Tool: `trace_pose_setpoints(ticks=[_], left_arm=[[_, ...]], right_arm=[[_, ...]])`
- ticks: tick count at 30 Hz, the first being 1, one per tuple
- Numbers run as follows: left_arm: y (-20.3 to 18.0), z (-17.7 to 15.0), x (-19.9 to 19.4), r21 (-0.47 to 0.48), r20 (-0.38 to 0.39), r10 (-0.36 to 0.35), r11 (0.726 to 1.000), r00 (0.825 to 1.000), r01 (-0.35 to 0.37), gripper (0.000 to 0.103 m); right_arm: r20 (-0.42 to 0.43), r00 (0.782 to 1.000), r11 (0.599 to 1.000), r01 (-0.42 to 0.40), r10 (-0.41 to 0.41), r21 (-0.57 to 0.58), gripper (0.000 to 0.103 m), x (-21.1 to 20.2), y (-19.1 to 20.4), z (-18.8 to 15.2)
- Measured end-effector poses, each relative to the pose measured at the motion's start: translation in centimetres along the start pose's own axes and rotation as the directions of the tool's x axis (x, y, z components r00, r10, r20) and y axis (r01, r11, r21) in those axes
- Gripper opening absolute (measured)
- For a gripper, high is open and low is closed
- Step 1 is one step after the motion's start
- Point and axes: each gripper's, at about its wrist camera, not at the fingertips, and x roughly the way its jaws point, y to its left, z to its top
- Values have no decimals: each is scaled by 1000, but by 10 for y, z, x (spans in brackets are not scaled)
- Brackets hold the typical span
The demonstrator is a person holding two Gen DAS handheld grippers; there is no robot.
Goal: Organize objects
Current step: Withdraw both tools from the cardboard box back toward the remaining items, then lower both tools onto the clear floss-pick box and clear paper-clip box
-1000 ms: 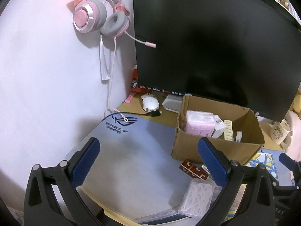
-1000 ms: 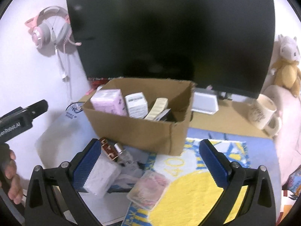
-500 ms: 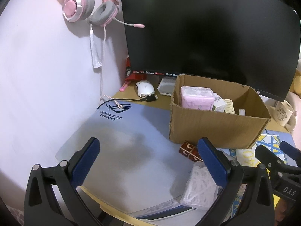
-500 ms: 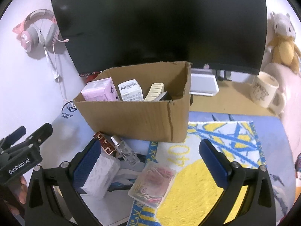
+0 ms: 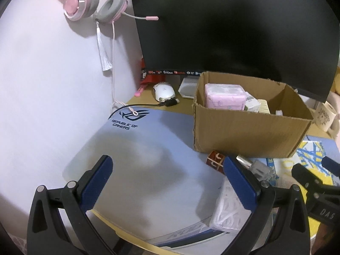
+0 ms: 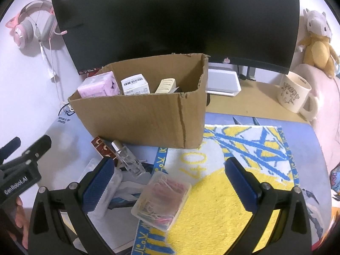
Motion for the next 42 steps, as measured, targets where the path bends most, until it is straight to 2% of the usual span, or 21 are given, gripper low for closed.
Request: trace_pose_setpoints(ticks=[12, 17, 22, 26, 31, 36, 42], left_arm=[[-12, -13, 26, 20, -109, -63, 998, 992, 65, 103], [-23, -18, 34, 71, -136, -61, 995, 989, 71, 103], [-27, -22, 41, 80, -172, -86, 992, 981, 101, 103], [-30, -24, 45, 55, -206, -175, 980, 963, 190, 103], [-37, -27, 52, 76, -242, -173, 978, 955, 196, 103], [-37, -29, 55, 38, -268, -240, 965, 933, 259, 103], [-39, -31, 54, 31, -266, -267, 958, 926, 285, 103]], right_arm=[[-61, 996, 993, -65, 71, 94, 103, 12, -18, -2], [-42, 997, 989, -65, 71, 133, 103, 13, -26, -1], [-68, 996, 987, -55, 66, 151, 103, 21, -27, -3], [-88, 993, 986, -58, 73, 157, 103, 25, -25, -4], [-102, 992, 989, -60, 74, 135, 103, 29, -16, -7], [-127, 990, 992, -55, 68, 110, 103, 36, -6, -10], [-146, 984, 987, -78, 99, 140, 103, 41, -5, -12]])
